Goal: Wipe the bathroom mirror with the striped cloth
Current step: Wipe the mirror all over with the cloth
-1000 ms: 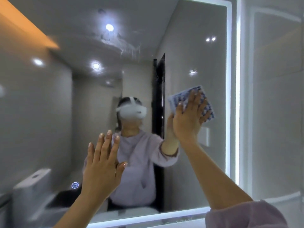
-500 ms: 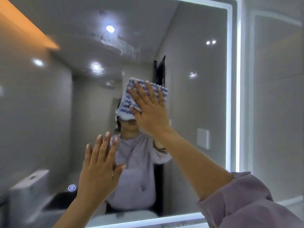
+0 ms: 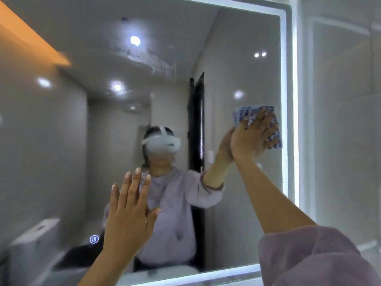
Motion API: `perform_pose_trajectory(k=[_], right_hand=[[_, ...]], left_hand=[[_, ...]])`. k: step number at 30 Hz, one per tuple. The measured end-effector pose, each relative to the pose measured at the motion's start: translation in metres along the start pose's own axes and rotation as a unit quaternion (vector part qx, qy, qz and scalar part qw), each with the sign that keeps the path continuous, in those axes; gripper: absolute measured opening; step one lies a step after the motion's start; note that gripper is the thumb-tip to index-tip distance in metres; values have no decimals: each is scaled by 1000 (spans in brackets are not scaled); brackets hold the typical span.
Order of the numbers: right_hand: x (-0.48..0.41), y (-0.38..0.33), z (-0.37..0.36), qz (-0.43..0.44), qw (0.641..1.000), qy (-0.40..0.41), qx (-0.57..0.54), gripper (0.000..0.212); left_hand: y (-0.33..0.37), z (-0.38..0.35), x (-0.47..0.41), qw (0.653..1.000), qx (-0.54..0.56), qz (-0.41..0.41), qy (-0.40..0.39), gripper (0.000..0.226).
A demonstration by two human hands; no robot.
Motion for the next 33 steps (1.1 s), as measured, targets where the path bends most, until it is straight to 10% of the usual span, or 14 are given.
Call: perform_pose_trajectory(k=[7, 14, 26, 33], right_hand=[[109, -120, -9, 414, 907, 33, 64, 59], [79, -165, 1, 490, 867, 55, 75, 56], [-39, 45, 9, -6, 1000, 9, 0, 55], [-12, 10, 2, 54, 998, -1, 38, 56]], left_hand=[[-1, -1, -1, 1000, -2, 2, 1, 77], [0, 2, 0, 1000, -9, -4, 10, 75], [1, 2, 0, 1000, -10, 12, -10, 78], [-1, -2, -2, 1000, -10, -1, -4, 76]])
Point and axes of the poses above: each hand's wrist, its own x-axis away from the middle knuckle, its own z-axis out of the back of the hand, y = z × x, the point moved 7 cm from there along -x, towards the middle knuckle, and after that the axes turned 13 degrees about x, right-handed, at the moved point
